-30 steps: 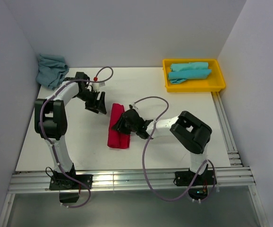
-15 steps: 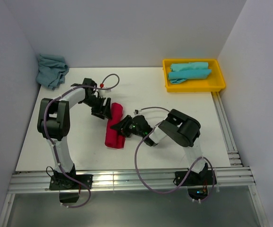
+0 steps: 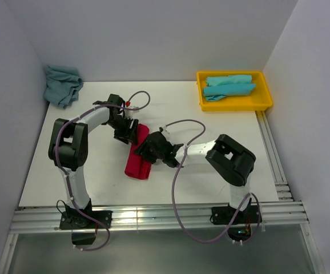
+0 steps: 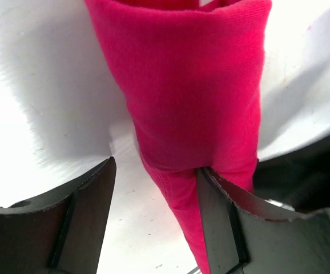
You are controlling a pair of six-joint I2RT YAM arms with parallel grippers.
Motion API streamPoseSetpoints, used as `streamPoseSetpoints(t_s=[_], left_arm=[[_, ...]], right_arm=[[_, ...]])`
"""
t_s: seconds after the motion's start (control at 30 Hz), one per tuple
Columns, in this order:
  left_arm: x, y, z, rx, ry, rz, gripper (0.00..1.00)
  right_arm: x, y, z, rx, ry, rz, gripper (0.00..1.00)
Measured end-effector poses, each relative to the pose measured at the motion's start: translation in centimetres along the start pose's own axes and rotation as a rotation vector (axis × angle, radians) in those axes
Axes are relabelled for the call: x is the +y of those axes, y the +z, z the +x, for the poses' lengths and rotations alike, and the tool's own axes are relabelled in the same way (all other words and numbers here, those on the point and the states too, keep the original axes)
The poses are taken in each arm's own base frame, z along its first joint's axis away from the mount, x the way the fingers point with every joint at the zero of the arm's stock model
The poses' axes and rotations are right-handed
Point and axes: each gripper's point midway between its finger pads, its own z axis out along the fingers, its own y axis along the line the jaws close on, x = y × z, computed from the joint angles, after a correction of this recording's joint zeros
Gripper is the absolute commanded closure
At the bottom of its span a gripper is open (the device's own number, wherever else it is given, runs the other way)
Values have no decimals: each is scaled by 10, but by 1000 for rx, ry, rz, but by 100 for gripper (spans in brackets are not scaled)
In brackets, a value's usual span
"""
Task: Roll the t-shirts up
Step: Roll the tshirt
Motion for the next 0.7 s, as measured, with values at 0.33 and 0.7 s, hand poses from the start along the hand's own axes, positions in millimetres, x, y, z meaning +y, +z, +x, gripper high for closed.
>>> streamPoseSetpoints(t_s=[0.33, 0.7], left_arm=[[1, -1, -4, 2, 17, -50, 37], [0, 0, -7, 11, -9, -69, 37]], right_arm=[[12, -30, -2, -128, -245, 276, 43], [-10, -35, -17, -148, -378, 327, 35]])
